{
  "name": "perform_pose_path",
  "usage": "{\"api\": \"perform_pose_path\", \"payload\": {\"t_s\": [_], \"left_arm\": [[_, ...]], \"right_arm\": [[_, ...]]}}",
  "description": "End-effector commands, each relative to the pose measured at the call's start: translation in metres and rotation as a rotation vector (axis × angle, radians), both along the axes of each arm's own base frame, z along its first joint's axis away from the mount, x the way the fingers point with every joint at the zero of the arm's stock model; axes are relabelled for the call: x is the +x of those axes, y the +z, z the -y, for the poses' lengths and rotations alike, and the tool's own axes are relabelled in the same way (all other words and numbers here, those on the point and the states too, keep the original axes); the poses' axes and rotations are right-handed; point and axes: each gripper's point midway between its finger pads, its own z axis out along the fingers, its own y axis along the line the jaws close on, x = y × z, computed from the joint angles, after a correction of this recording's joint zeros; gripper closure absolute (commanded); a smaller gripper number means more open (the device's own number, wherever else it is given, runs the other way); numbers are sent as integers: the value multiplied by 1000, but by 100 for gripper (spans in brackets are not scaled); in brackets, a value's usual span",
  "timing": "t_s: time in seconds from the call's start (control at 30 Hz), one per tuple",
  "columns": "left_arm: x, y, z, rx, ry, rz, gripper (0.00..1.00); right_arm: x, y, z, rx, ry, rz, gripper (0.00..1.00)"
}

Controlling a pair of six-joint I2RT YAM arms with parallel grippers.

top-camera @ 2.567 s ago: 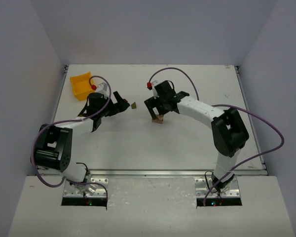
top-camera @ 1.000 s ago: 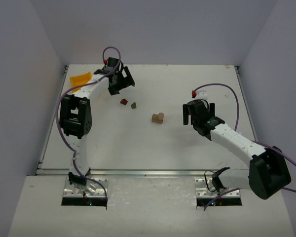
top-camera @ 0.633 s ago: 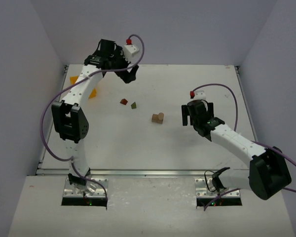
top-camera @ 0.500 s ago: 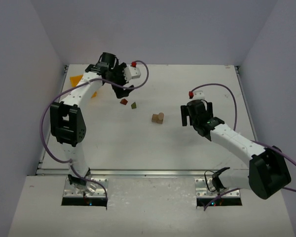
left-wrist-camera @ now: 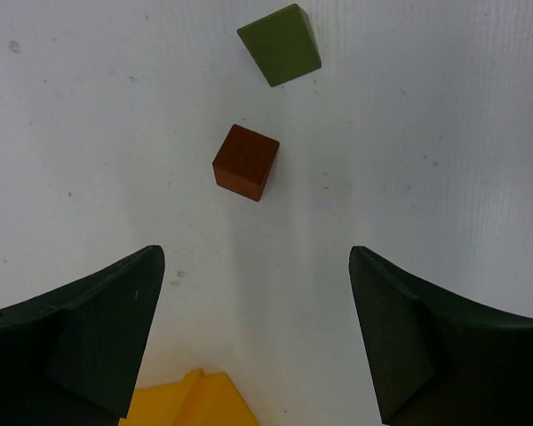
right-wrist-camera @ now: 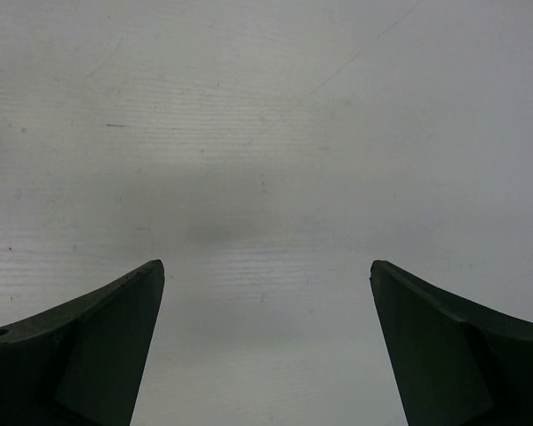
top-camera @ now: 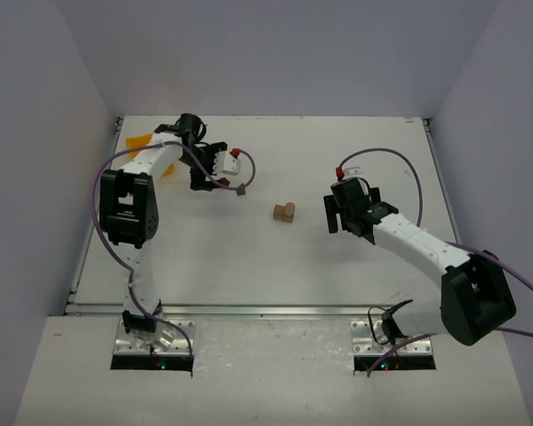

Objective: Build the wood block tower

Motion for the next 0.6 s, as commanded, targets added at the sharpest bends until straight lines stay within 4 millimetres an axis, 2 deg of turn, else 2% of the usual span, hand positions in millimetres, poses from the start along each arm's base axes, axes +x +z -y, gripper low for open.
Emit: {"api": "perform_pose_path", "payload": {"t_s": [0.0, 0.2, 0.43, 0.57], "left_arm": [[15, 3, 15, -36, -139, 57, 17], [8, 7, 28, -37, -200, 62, 13], [15, -19, 32, 71, -210, 69, 13], [19, -27, 36, 103, -227, 74, 14]], "right_arm": [[7, 18, -3, 32, -24, 38, 1], [7, 20, -4, 43, -23, 42, 1], [1, 23, 1, 34, -23, 48, 1], [1, 27, 3, 30, -25, 67, 1]]}}
